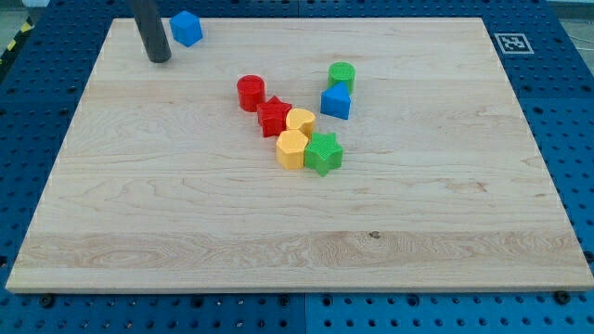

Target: Point your arm at the bottom left of the blue cube

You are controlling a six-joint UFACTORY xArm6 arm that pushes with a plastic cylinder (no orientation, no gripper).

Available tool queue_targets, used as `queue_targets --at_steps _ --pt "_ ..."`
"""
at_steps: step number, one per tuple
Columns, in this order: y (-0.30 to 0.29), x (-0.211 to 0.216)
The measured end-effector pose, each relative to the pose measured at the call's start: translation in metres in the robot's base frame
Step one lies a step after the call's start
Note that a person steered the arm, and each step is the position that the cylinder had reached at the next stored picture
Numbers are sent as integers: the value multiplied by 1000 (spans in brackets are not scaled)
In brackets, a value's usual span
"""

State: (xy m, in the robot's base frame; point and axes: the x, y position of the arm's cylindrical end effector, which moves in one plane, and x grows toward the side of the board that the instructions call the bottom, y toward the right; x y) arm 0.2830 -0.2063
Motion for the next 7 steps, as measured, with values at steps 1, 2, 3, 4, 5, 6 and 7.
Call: queue_targets --at_steps 1,2,3,4,5,6,7 --pt "-6 7" --pt "-21 19" --pt "-40 31" --pt "-49 37" --pt "-50 37" --pt "-50 40" --pt "-55 43"
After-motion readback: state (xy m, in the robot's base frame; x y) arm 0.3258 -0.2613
